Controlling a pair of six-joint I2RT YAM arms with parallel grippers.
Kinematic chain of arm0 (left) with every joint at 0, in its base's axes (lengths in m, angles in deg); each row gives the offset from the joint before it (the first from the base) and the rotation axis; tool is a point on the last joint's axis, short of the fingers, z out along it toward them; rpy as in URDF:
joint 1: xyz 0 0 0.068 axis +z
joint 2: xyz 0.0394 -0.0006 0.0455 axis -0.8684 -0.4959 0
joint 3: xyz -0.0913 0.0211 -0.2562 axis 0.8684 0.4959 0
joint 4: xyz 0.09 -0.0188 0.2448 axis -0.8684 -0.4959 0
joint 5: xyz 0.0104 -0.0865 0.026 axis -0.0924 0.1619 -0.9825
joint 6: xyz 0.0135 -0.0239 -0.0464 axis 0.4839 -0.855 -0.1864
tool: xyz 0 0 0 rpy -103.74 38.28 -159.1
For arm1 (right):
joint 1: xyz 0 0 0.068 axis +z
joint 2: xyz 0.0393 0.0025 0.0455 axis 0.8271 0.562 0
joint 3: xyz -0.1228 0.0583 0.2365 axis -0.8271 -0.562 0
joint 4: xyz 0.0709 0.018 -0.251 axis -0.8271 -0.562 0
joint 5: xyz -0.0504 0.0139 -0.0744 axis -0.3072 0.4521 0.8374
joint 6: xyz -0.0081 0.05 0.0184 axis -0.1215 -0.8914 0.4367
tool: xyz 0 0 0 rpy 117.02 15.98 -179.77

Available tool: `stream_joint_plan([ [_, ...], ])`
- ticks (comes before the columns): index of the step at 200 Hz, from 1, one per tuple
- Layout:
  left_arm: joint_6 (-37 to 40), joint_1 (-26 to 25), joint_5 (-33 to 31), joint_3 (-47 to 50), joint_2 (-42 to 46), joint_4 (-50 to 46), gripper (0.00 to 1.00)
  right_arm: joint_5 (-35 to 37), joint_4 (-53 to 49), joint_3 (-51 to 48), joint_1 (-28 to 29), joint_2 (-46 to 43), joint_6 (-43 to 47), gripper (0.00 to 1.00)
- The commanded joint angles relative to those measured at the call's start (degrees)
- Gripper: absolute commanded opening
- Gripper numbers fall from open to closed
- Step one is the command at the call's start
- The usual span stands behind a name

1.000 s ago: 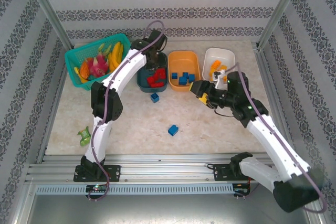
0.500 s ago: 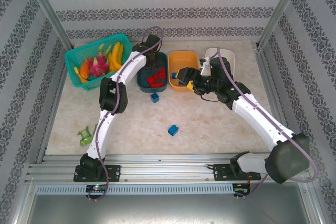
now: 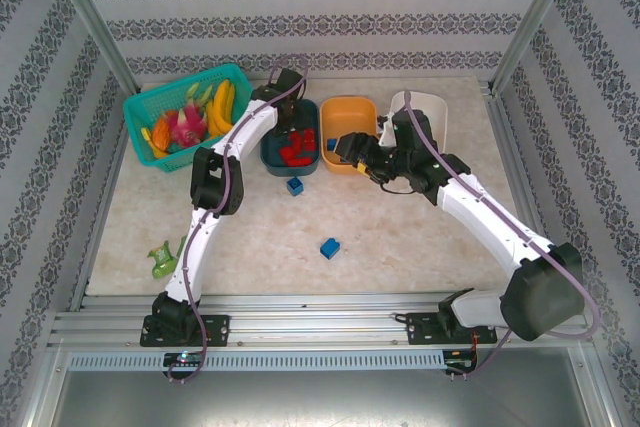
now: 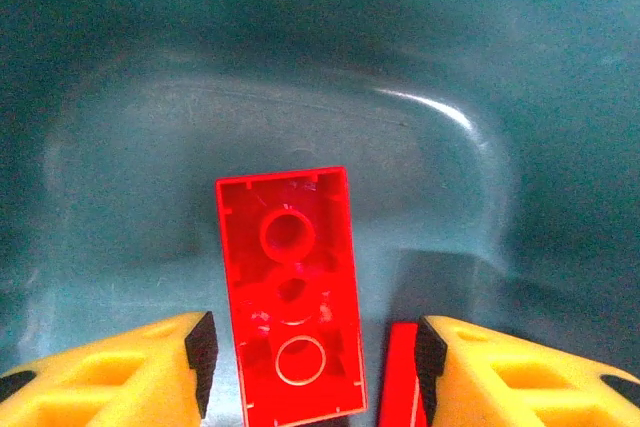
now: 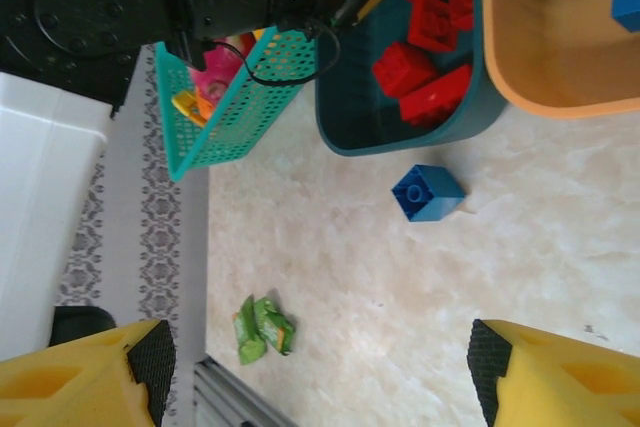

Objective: Sort the legos into containers by color

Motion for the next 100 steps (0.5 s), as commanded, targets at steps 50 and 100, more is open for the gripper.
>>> stream_joint_plan([
  [50,-4.8,0.8,4.0,2.5,19.0,-5.0,0.62,19.9,-19.0,10.2,11.8,6.2,19.1,0.77],
  [100,-3.7,0.8,7.3,45.1,56.6,11.7,0.99,25.5,-19.7,18.7,18.3,21.1,26.7,0.77],
])
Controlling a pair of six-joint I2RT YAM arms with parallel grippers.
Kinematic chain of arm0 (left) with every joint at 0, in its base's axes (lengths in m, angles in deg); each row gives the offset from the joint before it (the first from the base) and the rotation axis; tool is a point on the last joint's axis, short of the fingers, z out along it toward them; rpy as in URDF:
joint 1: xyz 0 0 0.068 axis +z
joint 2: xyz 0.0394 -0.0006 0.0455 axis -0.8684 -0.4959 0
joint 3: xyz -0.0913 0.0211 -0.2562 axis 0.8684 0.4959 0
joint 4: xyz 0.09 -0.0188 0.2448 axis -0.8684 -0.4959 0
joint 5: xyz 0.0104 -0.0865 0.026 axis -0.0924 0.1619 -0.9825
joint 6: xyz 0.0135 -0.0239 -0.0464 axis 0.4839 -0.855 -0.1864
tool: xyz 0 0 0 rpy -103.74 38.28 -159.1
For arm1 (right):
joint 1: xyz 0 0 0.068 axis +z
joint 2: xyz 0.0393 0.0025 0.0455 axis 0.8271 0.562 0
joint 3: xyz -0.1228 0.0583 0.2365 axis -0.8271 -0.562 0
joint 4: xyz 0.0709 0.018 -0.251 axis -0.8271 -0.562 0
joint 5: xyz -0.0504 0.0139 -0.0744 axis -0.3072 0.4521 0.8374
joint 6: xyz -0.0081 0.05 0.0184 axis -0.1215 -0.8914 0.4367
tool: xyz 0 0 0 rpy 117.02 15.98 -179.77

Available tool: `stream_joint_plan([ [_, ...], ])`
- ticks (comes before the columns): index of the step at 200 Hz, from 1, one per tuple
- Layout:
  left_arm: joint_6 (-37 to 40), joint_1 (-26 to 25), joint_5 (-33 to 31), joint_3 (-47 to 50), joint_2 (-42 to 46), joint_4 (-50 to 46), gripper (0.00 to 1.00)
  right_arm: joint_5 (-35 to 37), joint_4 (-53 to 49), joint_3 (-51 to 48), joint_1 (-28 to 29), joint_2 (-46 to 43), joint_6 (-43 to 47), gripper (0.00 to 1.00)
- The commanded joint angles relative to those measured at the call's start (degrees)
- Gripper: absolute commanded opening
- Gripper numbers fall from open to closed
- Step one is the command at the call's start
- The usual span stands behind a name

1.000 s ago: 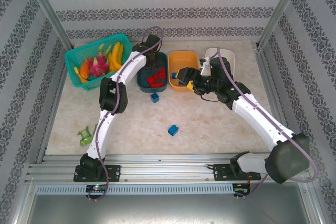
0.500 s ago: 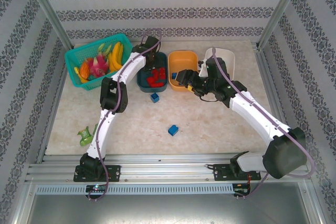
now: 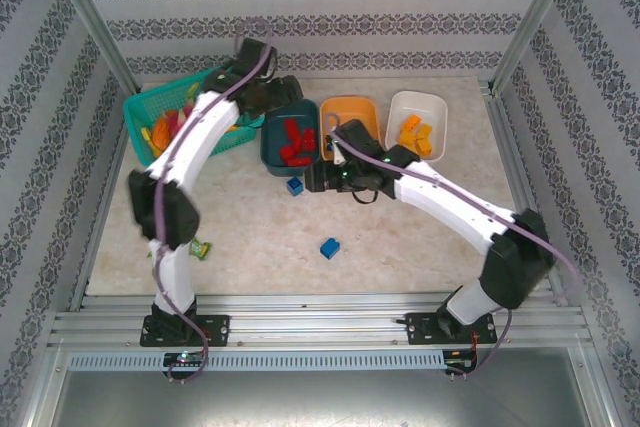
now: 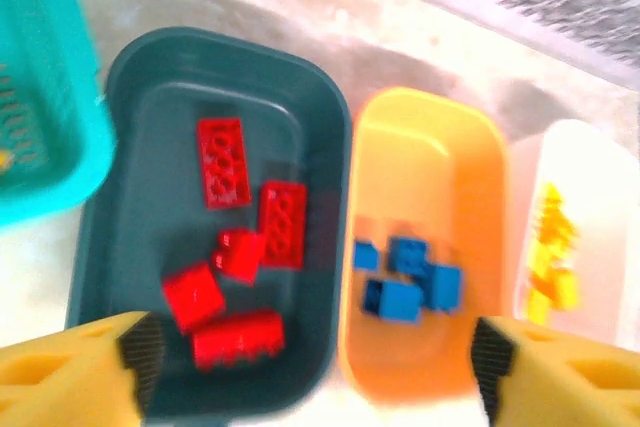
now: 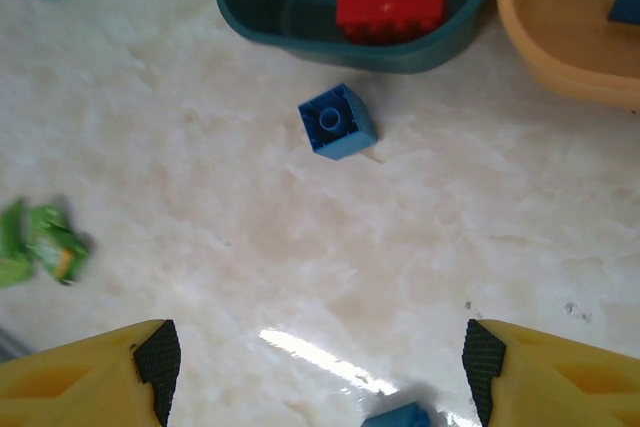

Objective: Sort the legos into containers by color

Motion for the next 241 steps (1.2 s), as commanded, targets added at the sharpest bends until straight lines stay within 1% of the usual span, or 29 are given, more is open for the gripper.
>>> stream_joint_plan([
  [1,-0.7,0.8,1.7,15.7,14.9,7.1,1.0,5.8,-3.1,5.6,2.4,7.1,6.7,0.77],
  [39,-5.9,0.7,4.7,40.4,36.6,6.4,1.0,7.1,-6.8,14.6,4.1,19.7,10.2,0.78],
  [57,-8.3,0.7,4.0,49.8,46.9,5.0,1.0,8.3,-10.4,19.5,4.3,25.5,11.6,0.78],
  [81,-10.2,0.7,4.0,56.0,57.5,1.7,1.0,10.1,-12.6,24.0,4.6,30.7,13.1,0.78],
  [113,-12.3,0.6,5.6,61.9,68.2,1.6,0.99,9.6,-11.3,27.8,4.6,35.5,15.0,0.77],
  [139,-14.1,0.6,6.9,65.4,73.7,1.1,0.98,10.6,-11.0,31.1,4.5,39.1,15.9,0.72],
  [162,-15.6,0.6,6.8,67.3,77.7,0.3,0.98,12.3,-11.1,33.4,4.4,41.2,16.2,0.7],
  [186,-16.0,0.7,6.9,67.3,78.9,-0.9,0.97,12.2,-10.9,34.8,4.3,42.5,16.2,0.66],
  [194,-16.0,0.6,7.1,67.1,78.8,-1.2,0.97,12.0,-10.7,35.2,4.3,42.7,16.2,0.62],
  [223,-15.9,0.6,7.2,66.8,78.9,-1.8,0.97,11.7,-11.4,36.2,4.5,43.2,15.9,0.44],
  [241,-15.8,0.6,7.2,66.7,78.9,-1.8,0.97,11.7,-11.5,35.7,4.9,42.6,15.6,0.36],
])
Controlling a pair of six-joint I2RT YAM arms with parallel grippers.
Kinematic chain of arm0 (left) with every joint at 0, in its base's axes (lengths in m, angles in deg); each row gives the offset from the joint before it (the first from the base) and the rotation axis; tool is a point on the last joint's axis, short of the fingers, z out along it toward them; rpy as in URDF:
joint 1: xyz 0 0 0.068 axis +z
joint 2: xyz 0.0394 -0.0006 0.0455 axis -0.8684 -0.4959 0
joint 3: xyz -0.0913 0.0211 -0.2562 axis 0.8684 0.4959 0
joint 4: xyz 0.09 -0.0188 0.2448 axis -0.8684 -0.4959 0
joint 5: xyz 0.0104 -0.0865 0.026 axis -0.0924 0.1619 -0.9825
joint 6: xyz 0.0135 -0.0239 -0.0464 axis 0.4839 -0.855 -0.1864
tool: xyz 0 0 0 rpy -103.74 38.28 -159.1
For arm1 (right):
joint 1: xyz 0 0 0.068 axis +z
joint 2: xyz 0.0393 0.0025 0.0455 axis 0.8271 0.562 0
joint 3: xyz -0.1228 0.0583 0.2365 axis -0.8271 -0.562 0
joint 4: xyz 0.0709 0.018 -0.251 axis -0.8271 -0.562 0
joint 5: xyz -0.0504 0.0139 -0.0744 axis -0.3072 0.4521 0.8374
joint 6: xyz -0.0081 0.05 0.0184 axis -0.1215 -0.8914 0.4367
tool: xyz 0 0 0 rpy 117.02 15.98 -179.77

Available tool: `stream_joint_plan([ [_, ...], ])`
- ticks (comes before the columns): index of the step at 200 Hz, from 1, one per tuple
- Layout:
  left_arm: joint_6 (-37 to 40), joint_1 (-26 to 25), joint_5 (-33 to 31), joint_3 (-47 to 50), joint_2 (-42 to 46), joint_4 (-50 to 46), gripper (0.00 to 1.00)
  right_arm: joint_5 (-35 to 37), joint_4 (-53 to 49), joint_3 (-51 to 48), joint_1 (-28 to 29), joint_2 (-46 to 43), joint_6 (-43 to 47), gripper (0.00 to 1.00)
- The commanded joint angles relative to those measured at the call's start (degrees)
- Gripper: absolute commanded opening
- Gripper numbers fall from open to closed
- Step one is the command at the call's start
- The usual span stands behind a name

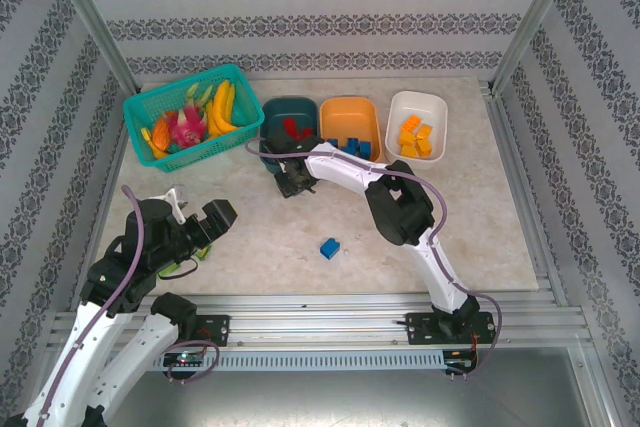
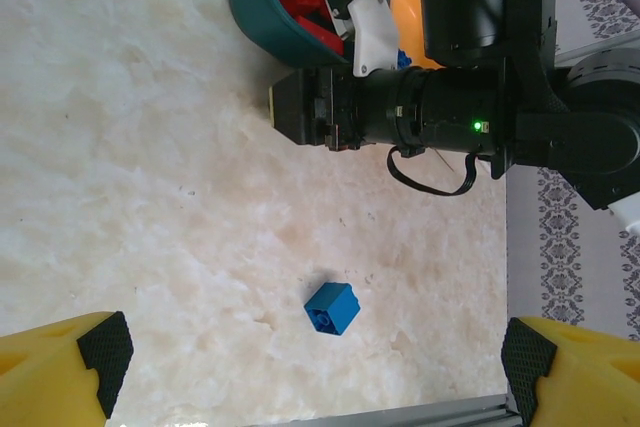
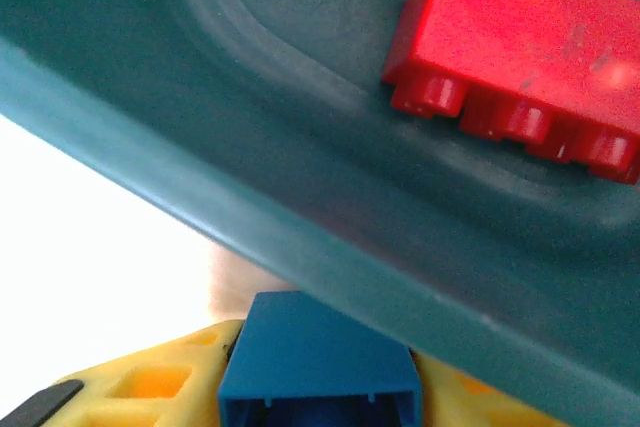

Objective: Sort the legos into containers by color

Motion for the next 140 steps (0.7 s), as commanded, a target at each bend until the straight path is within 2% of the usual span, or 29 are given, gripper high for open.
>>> stream_joint_plan([
  [1,-0.6,0.7,0.9,-0.5,0.6,-1.6,0.97,1.2,-1.5,1.2,0.8,-0.2,-0.1,0.36],
  [20,-0.5,0.6,1.4,-0.5,0.6,-1.1,0.97,1.4,-1.3,-0.5,1.3,-2.5,-0.6,0.28],
  [59,-0.8,0.6,5.8,-0.5,-2.3,4.5,0.96,0.8,0.1,-9.0,1.9,-14.2,-3.6,0.26],
  [74,-2.1,0.6,8.4,-0.1,-5.5,9.8,0.97,1.0,0.0,-12.0,1.4,-19.8,-5.0,0.26],
  [108,-1.7,0.0,9.9,-4.3,-16.4,19.2,0.97,-0.3,-0.1,-13.9,-4.5,-27.6,-7.7,0.25],
  [140,1.0,-1.4,11.0,-11.4,-28.1,24.6,0.97,-3.7,0.1,-9.8,-12.6,-24.4,-9.0,0.26],
])
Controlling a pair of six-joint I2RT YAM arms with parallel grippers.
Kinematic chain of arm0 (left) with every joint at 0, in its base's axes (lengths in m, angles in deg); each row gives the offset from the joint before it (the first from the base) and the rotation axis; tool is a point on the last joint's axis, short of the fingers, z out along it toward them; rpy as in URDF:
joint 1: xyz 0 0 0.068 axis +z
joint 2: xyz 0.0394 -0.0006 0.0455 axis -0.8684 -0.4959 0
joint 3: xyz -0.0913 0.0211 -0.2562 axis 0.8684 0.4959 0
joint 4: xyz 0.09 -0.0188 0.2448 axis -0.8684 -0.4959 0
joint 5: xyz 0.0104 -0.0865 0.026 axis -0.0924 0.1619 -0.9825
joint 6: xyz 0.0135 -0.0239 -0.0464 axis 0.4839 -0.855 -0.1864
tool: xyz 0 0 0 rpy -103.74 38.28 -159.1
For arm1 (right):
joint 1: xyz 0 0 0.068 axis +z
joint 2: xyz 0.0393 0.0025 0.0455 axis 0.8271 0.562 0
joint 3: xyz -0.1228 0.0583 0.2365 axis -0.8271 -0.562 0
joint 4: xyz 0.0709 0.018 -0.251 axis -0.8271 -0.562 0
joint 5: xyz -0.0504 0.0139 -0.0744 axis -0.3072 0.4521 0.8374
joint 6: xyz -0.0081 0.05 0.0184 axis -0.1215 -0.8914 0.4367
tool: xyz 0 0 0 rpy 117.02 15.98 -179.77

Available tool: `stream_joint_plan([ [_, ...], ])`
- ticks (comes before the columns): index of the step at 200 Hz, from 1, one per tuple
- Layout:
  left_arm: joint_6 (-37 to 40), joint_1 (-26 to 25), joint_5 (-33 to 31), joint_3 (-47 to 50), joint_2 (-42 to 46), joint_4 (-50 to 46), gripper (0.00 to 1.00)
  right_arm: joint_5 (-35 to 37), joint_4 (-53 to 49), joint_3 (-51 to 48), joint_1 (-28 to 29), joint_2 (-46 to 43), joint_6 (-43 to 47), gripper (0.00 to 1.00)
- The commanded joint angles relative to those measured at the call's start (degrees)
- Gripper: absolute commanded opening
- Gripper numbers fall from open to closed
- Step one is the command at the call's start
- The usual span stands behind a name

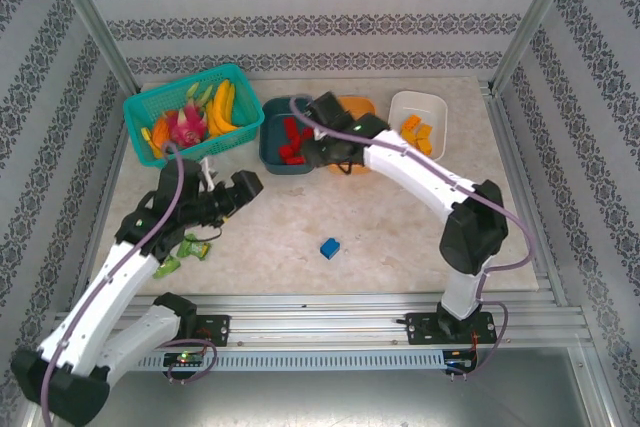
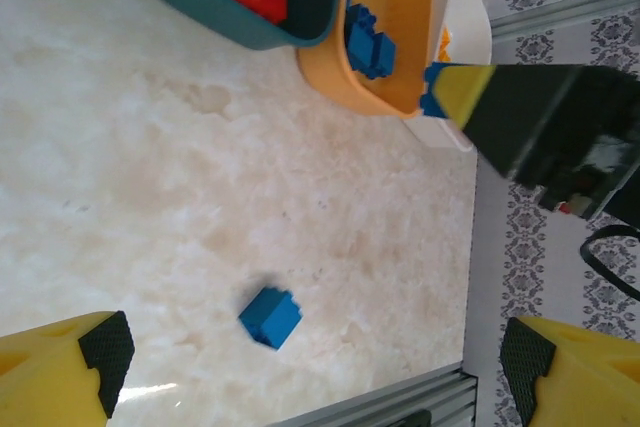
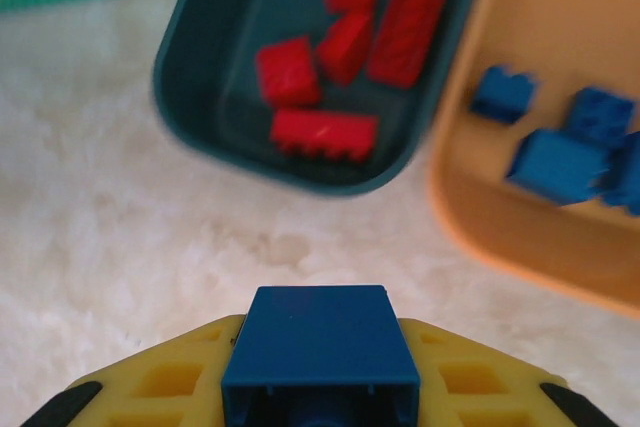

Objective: Sort the legos into containers by color

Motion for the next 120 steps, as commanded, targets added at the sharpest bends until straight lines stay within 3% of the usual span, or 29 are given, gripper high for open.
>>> stream_joint_plan([
  [1,2.3,-1.3,2.0,-6.0,-5.8,9.5,0.97,-2.6,-0.5,2.6,-5.6,4.6,-2.5,0.26],
  [54,4.7,-3.5,2.0,-15.3,-21.8,17.8,0.97,-8.5,-3.4,21.5,-14.5,22.7,-7.7,0.27],
  [96,6.7,-5.7,2.3,-22.0,-32.3,20.8,0.97,-10.1,-9.2,38.0,-16.6,36.6,-8.5,0.29],
  [120,7.4,-6.4,2.4,-25.6,-36.7,20.4,0.97,-11.5,-10.2,41.8,-17.5,40.4,-9.3,0.32],
])
